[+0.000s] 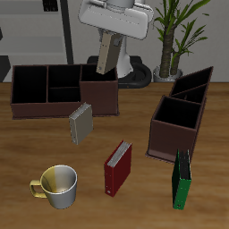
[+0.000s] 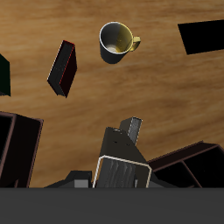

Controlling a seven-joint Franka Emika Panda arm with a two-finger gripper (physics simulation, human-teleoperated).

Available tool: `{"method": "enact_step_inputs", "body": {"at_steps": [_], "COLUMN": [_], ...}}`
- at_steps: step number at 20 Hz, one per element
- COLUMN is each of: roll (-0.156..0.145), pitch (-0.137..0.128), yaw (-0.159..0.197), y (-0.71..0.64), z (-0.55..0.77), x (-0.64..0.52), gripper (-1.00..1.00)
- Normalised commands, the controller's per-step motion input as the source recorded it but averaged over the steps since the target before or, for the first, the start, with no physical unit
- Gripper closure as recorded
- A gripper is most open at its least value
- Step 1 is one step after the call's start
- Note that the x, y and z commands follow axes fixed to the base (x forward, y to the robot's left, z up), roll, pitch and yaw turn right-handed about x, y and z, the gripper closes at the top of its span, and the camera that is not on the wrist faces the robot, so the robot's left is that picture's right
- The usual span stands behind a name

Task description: Place the right yellow book into the left desk caddy's left compartment

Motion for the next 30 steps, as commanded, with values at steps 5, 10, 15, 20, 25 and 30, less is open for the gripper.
{"method": "enact_step_inputs", "body": {"at_steps": [5, 10, 15, 20, 25, 30], "roll": [-0.010, 0.012, -0.014, 0.015, 0.022, 0.050], "pitch": [-0.045, -0.023, -0.032, -0.008, -0.014, -0.024], "yaw": [0.030, 0.041, 0.015, -0.007, 0.009, 0.040], "y": [0.36, 0.43, 0.47, 0.18, 0.22, 0.32], "z": [0.15, 0.03, -0.10, -0.11, 0.02, 0.08], "x": [-0.28, -0.21, -0.35, -0.28, -0.39, -0.28], "gripper": [1.00, 1.00, 1.00, 1.00, 1.00, 1.00]}}
